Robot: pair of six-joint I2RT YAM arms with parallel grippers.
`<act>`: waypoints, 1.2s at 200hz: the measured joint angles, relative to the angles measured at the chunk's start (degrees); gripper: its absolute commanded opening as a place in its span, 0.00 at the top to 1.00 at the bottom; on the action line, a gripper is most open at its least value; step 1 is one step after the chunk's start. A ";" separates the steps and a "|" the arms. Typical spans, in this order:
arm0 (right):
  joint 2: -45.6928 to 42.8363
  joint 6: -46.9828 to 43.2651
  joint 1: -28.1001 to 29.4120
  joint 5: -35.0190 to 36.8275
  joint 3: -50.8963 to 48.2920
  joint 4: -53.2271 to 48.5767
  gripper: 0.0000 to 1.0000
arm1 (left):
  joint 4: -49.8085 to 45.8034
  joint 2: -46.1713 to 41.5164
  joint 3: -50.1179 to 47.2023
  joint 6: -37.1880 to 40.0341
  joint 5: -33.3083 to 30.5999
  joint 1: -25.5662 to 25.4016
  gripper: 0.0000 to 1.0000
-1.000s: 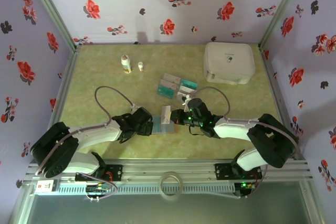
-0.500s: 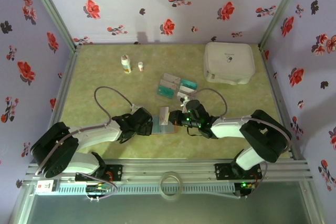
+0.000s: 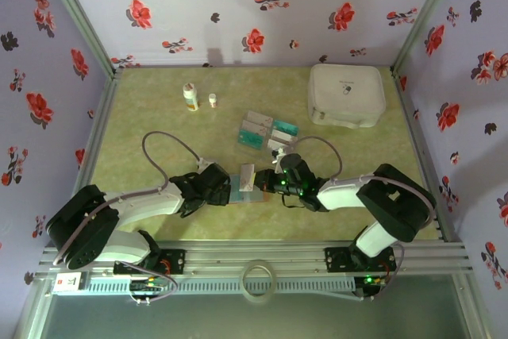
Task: Put the credit cards into the card holder
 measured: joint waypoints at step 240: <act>3.21 1.70 1.14 -0.42 -3.63 5.55 1.00 | 0.35 -0.09 -0.26 -0.22 -0.22 -0.15 0.00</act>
